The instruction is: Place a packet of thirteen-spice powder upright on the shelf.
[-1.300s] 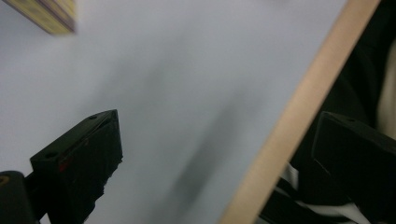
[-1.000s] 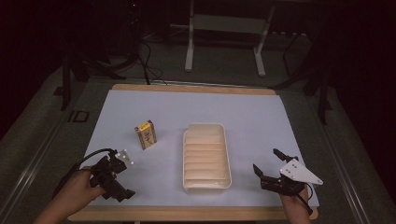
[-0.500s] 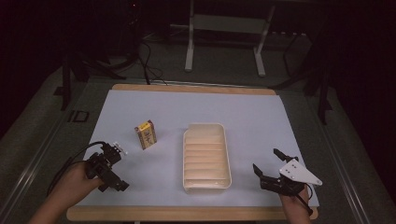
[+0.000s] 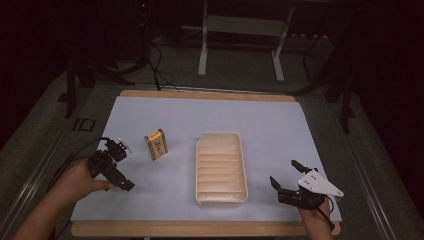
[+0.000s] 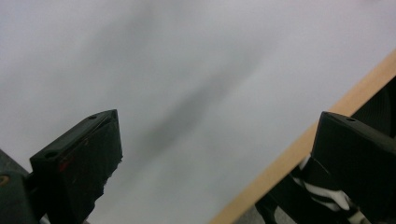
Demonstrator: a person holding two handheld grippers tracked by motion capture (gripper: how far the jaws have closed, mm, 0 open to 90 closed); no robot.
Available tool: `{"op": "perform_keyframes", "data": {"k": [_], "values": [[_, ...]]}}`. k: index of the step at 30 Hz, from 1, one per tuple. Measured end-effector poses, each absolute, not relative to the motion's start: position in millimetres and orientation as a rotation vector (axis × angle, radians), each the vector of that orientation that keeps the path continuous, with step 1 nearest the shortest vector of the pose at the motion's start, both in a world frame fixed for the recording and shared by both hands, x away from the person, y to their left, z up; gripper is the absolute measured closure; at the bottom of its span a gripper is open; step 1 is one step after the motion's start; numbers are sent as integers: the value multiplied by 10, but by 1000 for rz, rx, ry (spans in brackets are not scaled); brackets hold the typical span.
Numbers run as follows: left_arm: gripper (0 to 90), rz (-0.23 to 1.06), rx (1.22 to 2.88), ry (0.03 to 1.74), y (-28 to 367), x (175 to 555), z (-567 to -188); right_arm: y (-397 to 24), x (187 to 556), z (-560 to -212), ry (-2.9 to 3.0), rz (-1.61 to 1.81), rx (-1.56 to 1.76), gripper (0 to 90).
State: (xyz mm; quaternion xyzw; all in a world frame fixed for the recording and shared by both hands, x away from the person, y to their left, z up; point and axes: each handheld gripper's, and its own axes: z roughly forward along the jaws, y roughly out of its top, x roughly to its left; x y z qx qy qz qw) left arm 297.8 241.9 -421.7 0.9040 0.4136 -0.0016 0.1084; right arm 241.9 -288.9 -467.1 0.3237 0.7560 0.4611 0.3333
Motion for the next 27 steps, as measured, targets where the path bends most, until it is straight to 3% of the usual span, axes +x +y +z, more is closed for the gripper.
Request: {"op": "perform_keyframes", "data": {"k": [17,27], "values": [[24,136,2676,1070,2379,3417,-4109,-2858,2433,-4707,2033,1210,828,136],[25,154,2644,1008,2294,3615,-4106,-2871,2442,-4713,2035,1211,831,135]]}}
